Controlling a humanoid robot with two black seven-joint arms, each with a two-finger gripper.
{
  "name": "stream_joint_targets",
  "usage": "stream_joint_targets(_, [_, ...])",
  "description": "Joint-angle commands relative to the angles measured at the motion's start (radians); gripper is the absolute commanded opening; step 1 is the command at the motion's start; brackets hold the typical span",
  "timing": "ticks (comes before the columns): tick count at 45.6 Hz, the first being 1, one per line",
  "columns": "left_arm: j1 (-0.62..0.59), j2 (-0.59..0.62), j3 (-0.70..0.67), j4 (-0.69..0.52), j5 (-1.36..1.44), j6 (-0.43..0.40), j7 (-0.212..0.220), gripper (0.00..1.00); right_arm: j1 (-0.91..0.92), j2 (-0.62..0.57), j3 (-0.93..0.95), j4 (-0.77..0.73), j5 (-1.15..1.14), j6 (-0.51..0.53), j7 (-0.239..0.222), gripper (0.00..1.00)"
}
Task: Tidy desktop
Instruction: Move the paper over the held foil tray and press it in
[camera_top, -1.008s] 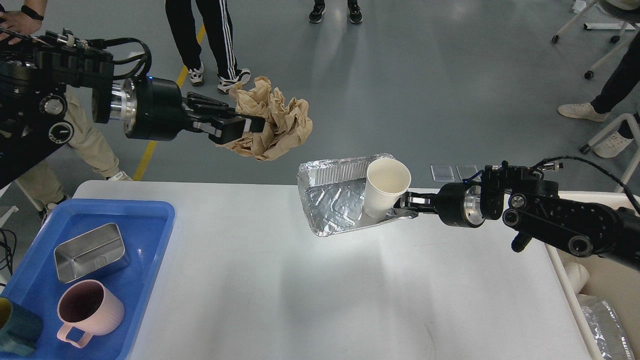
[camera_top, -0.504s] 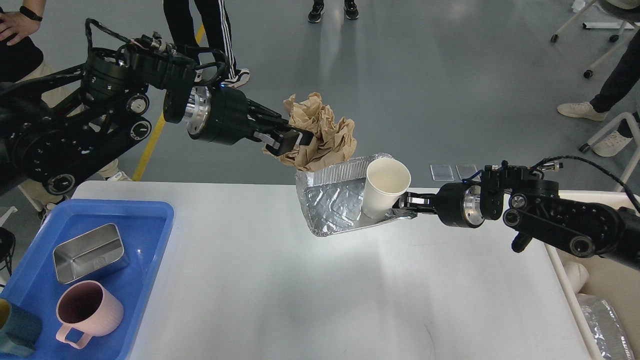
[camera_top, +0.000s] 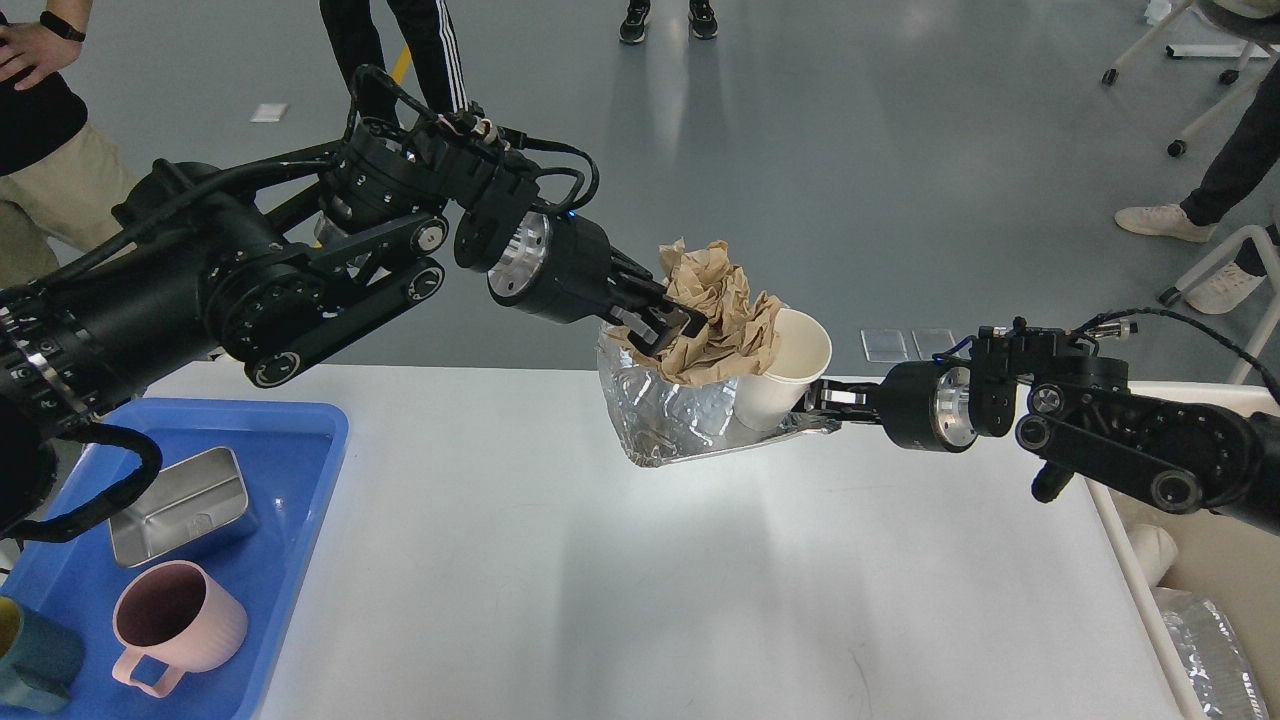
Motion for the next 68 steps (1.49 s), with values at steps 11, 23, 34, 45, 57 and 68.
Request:
stream_joint_targets(11, [0.002,-0.024,0.053,0.031,0.018,0.002,0.003,0.1,0.0,0.0,0.002,0.001,0.0,0.0,0.0,0.0])
stream_joint_targets(23, [0.002,-0.041,0.052,0.051,0.007,0.002,0.042,0.39,-0.002,-0.008,0.005,0.004,0.0,0.0,0.0,0.0])
stream_joint_targets(34, [-0.001,-0.04,0.035,0.057,-0.073,0.005,0.083,0.93,-0.003,-0.014,0.005,0.004,0.0,0.0,0.002,0.0])
stream_joint_targets(45, [-0.009,-0.04,0.033,0.057,-0.091,0.005,0.082,0.95,-0.002,-0.014,0.005,0.004,0.0,0.0,0.002,0.0])
stream_joint_targets(57, [-0.029,-0.056,0.024,0.057,-0.137,0.005,0.082,0.96,-0.003,-0.02,0.005,0.004,0.0,-0.005,0.002,0.0])
stream_joint_targets(68, [-0.056,-0.061,0.024,0.057,-0.148,0.0,0.082,0.97,-0.003,-0.022,0.012,0.004,0.002,-0.006,0.002,0.0])
